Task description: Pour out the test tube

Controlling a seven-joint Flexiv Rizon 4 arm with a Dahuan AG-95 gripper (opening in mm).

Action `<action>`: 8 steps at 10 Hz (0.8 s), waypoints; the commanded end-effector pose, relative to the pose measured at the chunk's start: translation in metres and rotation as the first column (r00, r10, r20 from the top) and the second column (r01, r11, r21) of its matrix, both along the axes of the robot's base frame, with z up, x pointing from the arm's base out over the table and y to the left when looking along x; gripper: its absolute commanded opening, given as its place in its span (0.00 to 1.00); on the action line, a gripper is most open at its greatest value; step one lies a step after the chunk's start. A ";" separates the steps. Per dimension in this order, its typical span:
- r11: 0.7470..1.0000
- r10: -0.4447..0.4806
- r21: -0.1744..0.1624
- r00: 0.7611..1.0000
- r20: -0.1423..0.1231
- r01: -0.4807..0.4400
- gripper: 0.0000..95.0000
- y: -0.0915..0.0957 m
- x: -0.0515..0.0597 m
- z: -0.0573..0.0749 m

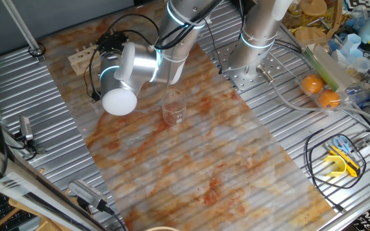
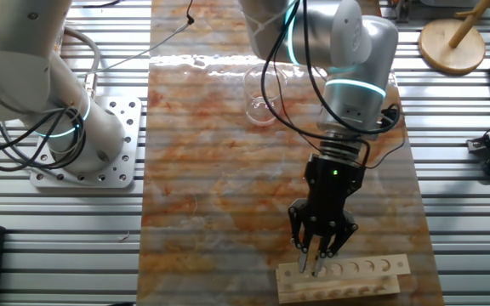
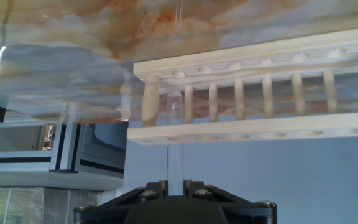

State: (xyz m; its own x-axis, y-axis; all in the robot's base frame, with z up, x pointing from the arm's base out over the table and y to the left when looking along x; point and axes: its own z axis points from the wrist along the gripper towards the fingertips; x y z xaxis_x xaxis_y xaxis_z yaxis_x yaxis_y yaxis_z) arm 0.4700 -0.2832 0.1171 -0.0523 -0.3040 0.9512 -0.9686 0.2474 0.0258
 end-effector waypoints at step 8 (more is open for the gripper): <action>1.000 0.000 -0.002 1.000 0.013 0.000 0.00 -0.002 0.000 -0.011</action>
